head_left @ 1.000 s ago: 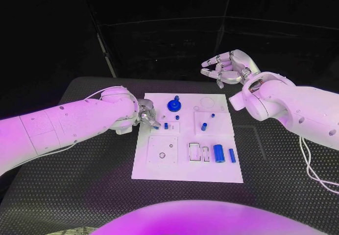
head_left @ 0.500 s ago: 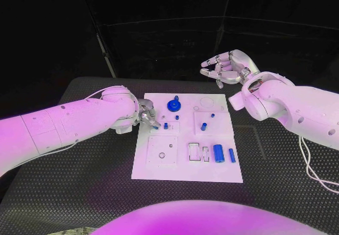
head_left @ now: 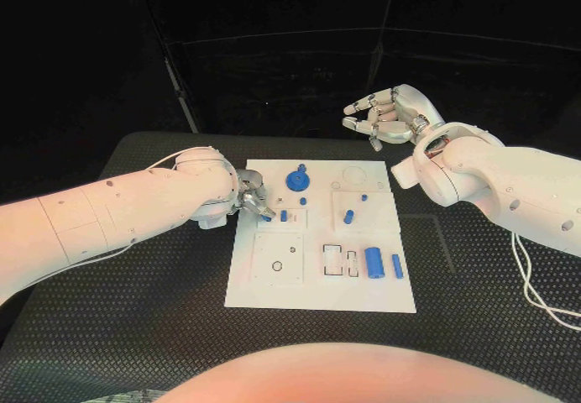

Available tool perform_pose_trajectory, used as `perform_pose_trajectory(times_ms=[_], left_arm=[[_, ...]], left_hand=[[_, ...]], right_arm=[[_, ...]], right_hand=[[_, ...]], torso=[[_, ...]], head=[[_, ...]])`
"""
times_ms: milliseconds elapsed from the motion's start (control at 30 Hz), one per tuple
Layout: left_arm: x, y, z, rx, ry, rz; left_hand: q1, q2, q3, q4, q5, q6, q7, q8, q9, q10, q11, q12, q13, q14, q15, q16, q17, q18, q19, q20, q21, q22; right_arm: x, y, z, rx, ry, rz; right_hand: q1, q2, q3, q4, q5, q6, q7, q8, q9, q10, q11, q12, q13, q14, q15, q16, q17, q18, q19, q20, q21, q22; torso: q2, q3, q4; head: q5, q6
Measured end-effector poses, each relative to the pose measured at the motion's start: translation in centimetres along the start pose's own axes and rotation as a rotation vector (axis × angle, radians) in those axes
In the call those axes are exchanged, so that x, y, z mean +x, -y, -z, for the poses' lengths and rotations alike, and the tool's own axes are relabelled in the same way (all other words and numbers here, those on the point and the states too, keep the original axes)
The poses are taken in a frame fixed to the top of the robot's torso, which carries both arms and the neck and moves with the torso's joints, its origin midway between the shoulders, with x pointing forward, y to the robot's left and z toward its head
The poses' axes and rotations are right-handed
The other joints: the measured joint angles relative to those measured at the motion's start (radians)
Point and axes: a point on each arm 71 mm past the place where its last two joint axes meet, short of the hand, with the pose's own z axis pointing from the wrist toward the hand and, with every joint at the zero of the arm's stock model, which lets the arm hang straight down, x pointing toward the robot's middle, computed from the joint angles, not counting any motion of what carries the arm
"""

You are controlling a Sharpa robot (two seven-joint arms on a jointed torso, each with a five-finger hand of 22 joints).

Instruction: Assemble the parts on the task board

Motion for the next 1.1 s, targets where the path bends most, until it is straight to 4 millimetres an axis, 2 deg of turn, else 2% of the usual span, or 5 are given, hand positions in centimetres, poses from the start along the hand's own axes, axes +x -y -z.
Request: perform_pose_trajectory(times_ms=[200,333,667,733,1100], left_arm=[[-0.03,0.01,-0.09,-0.003,0.000,-0.001],[-0.01,0.10,-0.16,-0.002,-0.001,-0.002],[0.03,0.16,-0.27,-0.002,-0.002,-0.001],[0.06,0.19,-0.29,-0.002,-0.003,-0.001],[0.00,0.10,-0.40,-0.006,-0.004,-0.001]], left_hand=[[-0.015,-0.005,0.008,-0.008,0.000,0.012,-0.005,0.000,-0.005,0.009,-0.005,0.005,0.010,0.003,-0.003,0.000,0.000,0.000,0.000,0.000,0.004,0.000],[-0.029,0.000,0.008,-0.008,0.000,0.019,-0.009,0.001,-0.009,0.014,-0.004,0.012,0.016,0.004,-0.004,0.000,0.000,0.000,0.008,-0.001,0.010,0.000],[-0.055,-0.002,-0.009,0.009,0.000,0.031,-0.014,0.005,-0.014,0.023,-0.006,0.018,0.029,0.004,-0.004,0.000,0.000,0.000,0.011,-0.004,0.014,0.000],[-0.060,0.003,-0.009,0.009,0.000,0.037,-0.012,0.004,-0.015,0.025,-0.007,0.018,0.029,0.004,-0.004,0.000,0.000,0.000,0.011,-0.004,0.014,0.000],[-0.088,-0.007,-0.031,0.024,0.000,0.043,-0.017,0.000,-0.021,0.025,-0.007,0.018,0.033,0.004,-0.004,0.000,0.000,0.000,0.011,-0.004,0.015,0.000]], right_arm=[[-0.01,0.00,0.01,0.000,0.000,0.000],[-0.01,0.00,0.02,0.000,0.000,0.000],[-0.03,0.00,0.03,0.000,0.000,0.000],[-0.03,0.00,0.03,0.000,0.000,0.000],[-0.05,0.00,0.05,0.000,0.000,0.000]], right_hand=[[0.000,0.000,0.000,0.000,0.000,0.000,0.000,0.000,0.000,0.000,0.000,0.000,0.000,0.000,0.000,0.000,0.000,0.000,0.000,0.000,0.000,0.000],[0.000,0.000,0.000,0.000,0.000,0.000,0.000,0.000,0.000,0.000,0.000,0.000,0.000,0.000,0.000,0.000,0.000,0.000,0.000,0.000,0.000,0.000],[0.000,0.000,0.000,0.000,0.000,0.000,0.000,0.000,0.000,0.000,0.000,0.000,0.000,0.000,0.000,0.000,0.000,0.000,0.000,0.000,0.000,0.000],[0.000,0.000,0.000,0.000,0.000,0.000,0.000,0.000,0.000,0.000,0.000,0.000,0.000,0.000,0.000,0.000,0.000,0.000,0.000,0.000,0.000,0.000],[0.000,0.000,0.000,0.000,0.000,0.000,0.000,0.000,0.000,0.000,0.000,0.000,0.000,0.000,0.000,0.000,0.000,0.000,0.000,0.000,0.000,0.000]], torso=[[0.000,0.0001,0.0000],[0.000,0.0000,0.0001],[0.000,-0.0002,0.0006],[0.000,-0.0005,0.0006],[0.000,-0.0006,0.0006]], head=[[-0.001,0.001],[-0.002,0.001],[-0.003,0.000],[-0.003,0.000],[-0.003,0.000]])
